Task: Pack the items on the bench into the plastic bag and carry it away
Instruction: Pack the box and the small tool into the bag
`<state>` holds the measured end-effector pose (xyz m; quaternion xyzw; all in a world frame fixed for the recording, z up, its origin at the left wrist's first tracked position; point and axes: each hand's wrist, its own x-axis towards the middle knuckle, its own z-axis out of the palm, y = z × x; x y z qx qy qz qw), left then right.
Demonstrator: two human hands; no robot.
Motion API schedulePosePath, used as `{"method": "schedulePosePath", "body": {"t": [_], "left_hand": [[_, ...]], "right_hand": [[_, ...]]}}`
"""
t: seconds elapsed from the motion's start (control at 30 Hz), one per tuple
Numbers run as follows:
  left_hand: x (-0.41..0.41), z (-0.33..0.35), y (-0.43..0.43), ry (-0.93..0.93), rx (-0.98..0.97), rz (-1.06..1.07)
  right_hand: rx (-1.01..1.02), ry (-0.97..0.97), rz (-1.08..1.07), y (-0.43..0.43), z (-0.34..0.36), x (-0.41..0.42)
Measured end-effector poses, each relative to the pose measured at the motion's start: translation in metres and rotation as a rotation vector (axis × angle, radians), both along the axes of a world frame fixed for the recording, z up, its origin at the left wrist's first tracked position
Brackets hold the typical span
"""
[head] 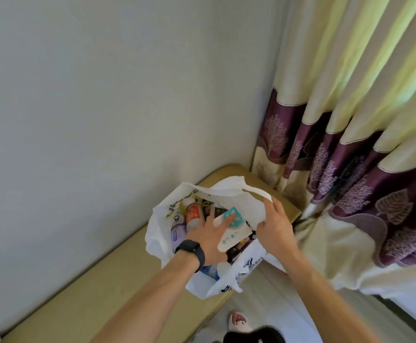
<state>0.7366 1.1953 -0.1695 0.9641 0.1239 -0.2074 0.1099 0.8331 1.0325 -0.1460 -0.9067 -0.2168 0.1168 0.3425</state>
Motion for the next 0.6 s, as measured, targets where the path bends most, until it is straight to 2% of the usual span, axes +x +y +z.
{"method": "schedulePosePath", "body": {"t": [0.23,0.37,0.6], "left_hand": [[0.008,-0.03,0.003,0.048,-0.011,-0.097],[-0.004,-0.037,-0.021,-0.044,0.059,-0.172],[-0.021,-0.035,-0.033,-0.054,0.03,-0.035]], "right_hand": [[-0.018,0.013,0.015,-0.001,0.0,0.01],[-0.021,0.036,0.073,0.0,-0.004,0.013],[0.016,0.047,0.093,-0.011,-0.008,0.009]]}}
